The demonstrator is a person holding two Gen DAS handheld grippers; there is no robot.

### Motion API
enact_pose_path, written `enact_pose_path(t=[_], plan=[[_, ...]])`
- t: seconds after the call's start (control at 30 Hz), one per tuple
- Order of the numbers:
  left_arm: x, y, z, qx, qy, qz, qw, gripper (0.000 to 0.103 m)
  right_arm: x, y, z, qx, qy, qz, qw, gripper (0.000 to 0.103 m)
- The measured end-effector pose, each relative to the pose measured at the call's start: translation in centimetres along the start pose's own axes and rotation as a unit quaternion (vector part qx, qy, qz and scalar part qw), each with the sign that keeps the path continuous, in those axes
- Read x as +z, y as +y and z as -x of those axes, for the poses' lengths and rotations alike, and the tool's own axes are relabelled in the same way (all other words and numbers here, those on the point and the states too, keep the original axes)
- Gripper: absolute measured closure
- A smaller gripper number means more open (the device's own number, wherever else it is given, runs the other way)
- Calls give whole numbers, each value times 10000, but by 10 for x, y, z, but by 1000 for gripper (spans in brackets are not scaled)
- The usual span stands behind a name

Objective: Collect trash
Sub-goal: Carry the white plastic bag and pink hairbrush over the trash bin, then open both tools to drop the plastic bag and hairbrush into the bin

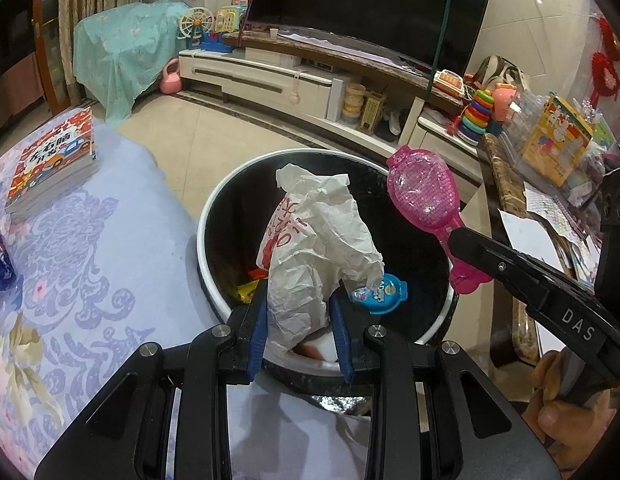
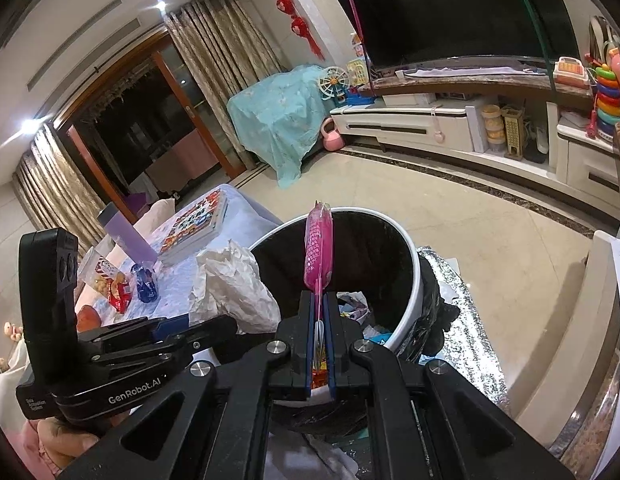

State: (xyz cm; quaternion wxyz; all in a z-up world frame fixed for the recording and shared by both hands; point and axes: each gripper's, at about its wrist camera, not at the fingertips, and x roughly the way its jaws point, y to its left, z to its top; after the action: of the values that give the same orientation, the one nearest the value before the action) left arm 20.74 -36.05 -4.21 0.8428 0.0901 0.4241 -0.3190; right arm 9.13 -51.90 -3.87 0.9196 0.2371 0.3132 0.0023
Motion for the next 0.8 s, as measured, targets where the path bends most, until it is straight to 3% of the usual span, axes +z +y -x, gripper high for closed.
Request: enact_pose_path(t=[0.8], plan=[[4, 2, -13, -75, 90, 42, 9999, 75, 7, 1, -18, -112, 190, 54, 9997, 99]])
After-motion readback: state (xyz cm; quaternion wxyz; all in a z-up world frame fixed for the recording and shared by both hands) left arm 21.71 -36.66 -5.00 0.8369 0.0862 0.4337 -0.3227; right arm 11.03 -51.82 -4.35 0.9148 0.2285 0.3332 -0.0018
